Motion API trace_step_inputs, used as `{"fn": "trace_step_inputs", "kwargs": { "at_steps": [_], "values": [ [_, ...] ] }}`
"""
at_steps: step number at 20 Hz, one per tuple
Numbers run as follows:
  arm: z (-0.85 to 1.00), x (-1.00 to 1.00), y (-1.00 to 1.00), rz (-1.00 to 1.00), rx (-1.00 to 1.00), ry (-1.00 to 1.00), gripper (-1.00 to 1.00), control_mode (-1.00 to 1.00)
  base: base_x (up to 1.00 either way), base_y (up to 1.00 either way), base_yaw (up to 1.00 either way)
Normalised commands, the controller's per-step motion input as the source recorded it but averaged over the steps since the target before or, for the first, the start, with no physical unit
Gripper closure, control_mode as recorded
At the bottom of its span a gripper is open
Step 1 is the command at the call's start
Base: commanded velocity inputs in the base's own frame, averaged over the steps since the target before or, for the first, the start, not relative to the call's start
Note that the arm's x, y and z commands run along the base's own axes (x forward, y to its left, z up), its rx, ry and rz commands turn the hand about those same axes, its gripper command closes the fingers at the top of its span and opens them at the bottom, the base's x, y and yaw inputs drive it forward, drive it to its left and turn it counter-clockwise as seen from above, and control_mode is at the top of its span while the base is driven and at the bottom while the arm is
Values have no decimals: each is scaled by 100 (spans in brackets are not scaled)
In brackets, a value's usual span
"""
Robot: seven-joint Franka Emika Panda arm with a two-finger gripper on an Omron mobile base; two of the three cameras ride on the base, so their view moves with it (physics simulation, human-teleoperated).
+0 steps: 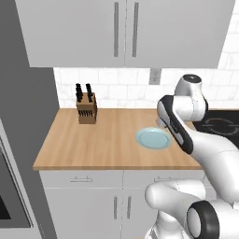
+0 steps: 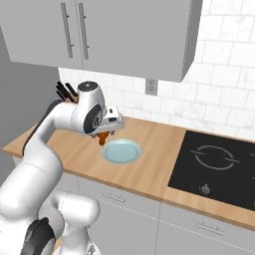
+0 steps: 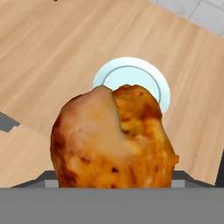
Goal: Pick up the knife from the drawer and place it on the cutting board. Then place the meat from the plate to the cutting board.
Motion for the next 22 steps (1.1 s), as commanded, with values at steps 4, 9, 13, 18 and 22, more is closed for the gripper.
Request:
{"fn": "trace_step_inputs", "kwargs": {
  "at_steps": [4, 9, 13, 18, 22],
  "values": [
    [0, 0, 0, 0, 0, 0, 100, 100, -97, -15, -32],
    [0, 0, 0, 0, 0, 0, 100, 100, -51, -29, -65],
    [0, 0, 0, 0, 0, 0, 100, 100, -10, -38, -77],
    [0, 0, 0, 0, 0, 0, 100, 100, 0, -47, -79],
    [0, 0, 0, 0, 0, 0, 100, 100, 0, -54, -77]
  ]
}}
